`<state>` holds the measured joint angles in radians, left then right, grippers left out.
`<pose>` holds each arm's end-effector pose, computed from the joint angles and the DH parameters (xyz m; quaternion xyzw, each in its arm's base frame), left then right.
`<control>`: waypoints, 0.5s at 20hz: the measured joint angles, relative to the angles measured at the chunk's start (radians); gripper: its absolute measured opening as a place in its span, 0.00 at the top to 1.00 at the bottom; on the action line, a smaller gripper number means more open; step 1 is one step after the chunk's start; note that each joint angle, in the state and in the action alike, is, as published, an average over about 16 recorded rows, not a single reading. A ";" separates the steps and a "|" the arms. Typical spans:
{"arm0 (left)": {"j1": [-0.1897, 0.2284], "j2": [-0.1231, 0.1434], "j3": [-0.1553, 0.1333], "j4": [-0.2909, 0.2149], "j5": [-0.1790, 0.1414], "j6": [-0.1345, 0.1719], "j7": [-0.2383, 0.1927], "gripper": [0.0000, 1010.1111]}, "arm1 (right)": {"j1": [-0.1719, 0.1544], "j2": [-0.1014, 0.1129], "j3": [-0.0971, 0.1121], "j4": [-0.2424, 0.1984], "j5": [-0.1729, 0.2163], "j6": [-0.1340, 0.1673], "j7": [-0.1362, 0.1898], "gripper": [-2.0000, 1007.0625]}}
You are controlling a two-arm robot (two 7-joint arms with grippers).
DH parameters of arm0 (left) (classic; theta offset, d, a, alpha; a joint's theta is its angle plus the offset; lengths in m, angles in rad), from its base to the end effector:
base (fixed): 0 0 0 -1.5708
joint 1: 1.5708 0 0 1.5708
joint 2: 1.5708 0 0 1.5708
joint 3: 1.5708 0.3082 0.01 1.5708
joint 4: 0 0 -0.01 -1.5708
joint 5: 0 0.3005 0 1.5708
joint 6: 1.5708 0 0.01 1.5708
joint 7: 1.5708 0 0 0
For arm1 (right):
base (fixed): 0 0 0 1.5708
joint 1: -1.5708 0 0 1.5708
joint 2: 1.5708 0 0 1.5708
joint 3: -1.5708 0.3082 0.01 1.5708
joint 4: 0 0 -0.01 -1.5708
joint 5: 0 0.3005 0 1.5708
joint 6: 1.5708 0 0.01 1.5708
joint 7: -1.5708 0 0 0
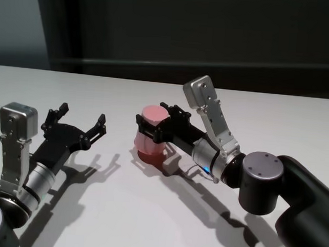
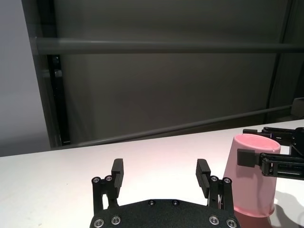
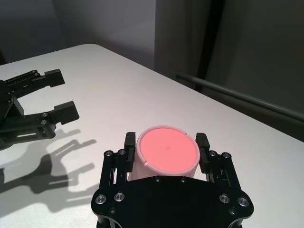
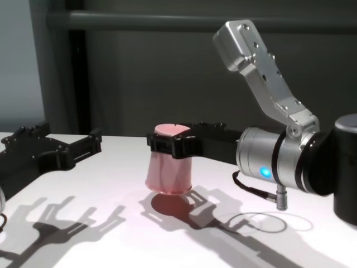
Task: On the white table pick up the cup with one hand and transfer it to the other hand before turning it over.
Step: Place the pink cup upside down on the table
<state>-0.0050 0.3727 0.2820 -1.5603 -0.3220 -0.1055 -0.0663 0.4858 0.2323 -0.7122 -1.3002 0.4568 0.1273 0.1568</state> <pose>0.3094 0.0340 -0.3293 0.0127 -0.0146 0.5812 0.8135 0.4088 0.1026 -0.2787 -0.0664 0.0306 -0.4026 0.9124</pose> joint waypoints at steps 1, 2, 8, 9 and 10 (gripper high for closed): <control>0.000 0.000 0.000 0.000 0.000 0.000 0.000 0.01 | 0.000 -0.003 0.000 0.006 -0.002 0.000 0.003 0.27; 0.000 0.000 0.000 0.000 0.000 0.000 0.000 0.01 | 0.000 -0.006 0.000 0.012 -0.004 -0.001 0.007 0.27; 0.000 0.000 0.000 0.000 0.000 0.000 0.000 0.01 | -0.005 -0.023 0.005 0.043 -0.012 -0.005 0.023 0.27; 0.000 0.000 0.000 0.000 0.000 0.000 0.000 0.01 | -0.006 -0.025 0.007 0.047 -0.014 -0.006 0.026 0.27; 0.000 0.000 0.000 0.000 0.000 0.000 0.000 0.01 | -0.008 -0.027 0.008 0.051 -0.015 -0.006 0.028 0.26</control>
<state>-0.0050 0.3726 0.2820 -1.5603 -0.3220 -0.1055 -0.0663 0.4782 0.2050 -0.7042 -1.2492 0.4414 0.1211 0.1848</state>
